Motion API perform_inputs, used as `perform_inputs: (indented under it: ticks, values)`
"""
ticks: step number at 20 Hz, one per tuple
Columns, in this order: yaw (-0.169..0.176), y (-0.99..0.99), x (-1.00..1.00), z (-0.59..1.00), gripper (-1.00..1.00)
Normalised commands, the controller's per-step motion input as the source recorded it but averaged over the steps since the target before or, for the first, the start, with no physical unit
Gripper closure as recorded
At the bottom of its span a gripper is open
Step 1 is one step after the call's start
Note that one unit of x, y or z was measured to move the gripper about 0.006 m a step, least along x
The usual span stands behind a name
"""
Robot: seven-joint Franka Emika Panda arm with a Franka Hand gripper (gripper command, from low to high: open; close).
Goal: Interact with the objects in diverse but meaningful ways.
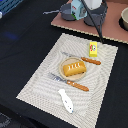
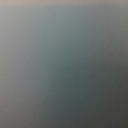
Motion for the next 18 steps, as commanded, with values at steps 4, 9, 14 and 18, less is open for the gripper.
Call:
perform_inputs:
  ticks: [4, 9, 14, 18]
  values:
    - [0.015, -0.08, 0.03, -0.51, 1.0]
    - [0.027, 0.0, -0.03, -0.55, 1.0]
    - [0.04, 0.07, -0.17, -0.58, 1.0]
    - [0.028, 0.0, -0.25, -0.6, 1.0]
